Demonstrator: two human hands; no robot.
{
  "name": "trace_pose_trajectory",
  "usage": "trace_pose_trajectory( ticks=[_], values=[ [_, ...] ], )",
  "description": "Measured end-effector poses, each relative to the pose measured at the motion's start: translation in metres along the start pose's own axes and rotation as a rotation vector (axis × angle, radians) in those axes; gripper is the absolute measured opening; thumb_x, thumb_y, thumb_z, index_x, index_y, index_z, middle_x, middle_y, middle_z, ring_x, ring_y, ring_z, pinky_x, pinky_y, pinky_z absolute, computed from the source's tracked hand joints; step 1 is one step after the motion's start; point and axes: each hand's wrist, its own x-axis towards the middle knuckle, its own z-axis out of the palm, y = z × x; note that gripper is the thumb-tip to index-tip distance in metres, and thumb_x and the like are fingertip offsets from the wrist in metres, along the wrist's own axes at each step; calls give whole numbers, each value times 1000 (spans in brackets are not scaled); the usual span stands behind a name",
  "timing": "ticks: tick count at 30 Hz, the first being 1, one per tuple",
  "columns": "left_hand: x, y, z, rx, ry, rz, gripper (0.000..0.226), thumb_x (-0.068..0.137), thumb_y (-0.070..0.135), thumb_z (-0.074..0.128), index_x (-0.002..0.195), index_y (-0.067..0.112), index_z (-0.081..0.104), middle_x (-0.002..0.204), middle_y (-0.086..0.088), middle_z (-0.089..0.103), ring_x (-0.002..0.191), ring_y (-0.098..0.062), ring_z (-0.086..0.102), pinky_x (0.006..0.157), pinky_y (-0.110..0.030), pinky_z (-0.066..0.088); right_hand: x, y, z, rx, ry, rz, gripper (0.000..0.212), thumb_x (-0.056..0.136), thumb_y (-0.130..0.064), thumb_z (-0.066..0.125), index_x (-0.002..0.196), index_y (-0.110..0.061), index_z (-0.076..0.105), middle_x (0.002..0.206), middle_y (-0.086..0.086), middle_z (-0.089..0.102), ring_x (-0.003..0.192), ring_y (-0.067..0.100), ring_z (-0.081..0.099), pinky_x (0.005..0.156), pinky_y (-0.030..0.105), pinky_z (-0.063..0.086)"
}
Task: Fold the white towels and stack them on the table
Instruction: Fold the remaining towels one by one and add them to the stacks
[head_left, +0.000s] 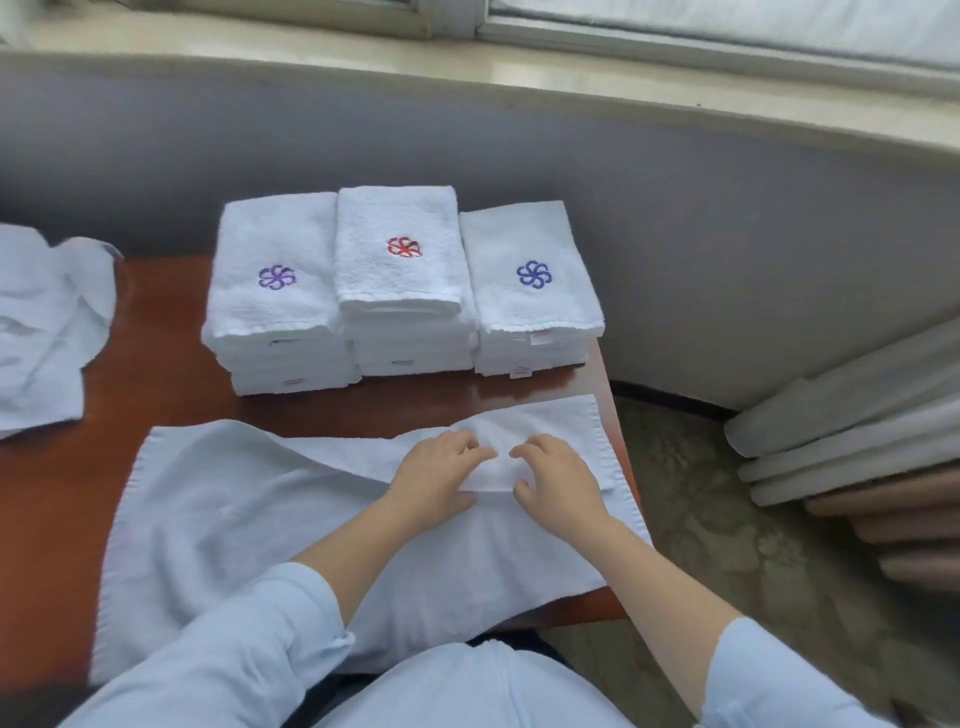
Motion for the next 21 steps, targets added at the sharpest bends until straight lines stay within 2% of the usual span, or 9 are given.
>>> trace_pose_trajectory(
  ticks=[3, 10, 14, 17, 21],
  values=[
    [-33, -26, -9, -20, 106, -162, 56, 78, 29, 76, 131, 25, 60, 120, 1, 57, 108, -23, 54, 84, -31, 42, 18, -35, 5, 26, -51, -129, 43, 89, -21, 57, 132, -20, 57, 131, -4, 53, 126, 17, 45, 98, 27, 39],
    [-96, -87, -28, -52, 155, -411, 57, 83, 35, 72, 137, 28, 52, 129, 5, 49, 121, -15, 47, 89, -27, 40, 47, -131, 28, 13, -177, -340, 51, 88, -22, 58, 138, -16, 52, 135, 1, 53, 126, 21, 46, 106, 31, 35],
    [-129, -135, -36, -77, 182, -496, 54, 85, 34, 70, 136, 29, 52, 130, 5, 49, 123, -16, 47, 93, -30, 42, 61, -185, 53, 15, -199, -346, 56, 89, -23, 57, 143, -18, 46, 142, 1, 49, 131, 22, 42, 114, 42, 29],
    [-161, -177, -44, -45, 150, -540, 55, 87, 38, 68, 138, 31, 49, 132, 6, 47, 124, -16, 45, 95, -30, 42, 71, -230, 73, 7, -213, -314, 61, 88, -23, 57, 146, -19, 41, 146, -1, 45, 136, 20, 38, 119, 43, 20],
    [-200, -233, -52, -22, 160, -578, 54, 87, 37, 68, 137, 30, 49, 129, 6, 48, 120, -16, 48, 93, -29, 42, 86, -286, 98, -16, -188, -275, 68, 88, -23, 56, 152, -18, 31, 147, 0, 43, 137, 20, 36, 119, 44, 19]
  ],
)
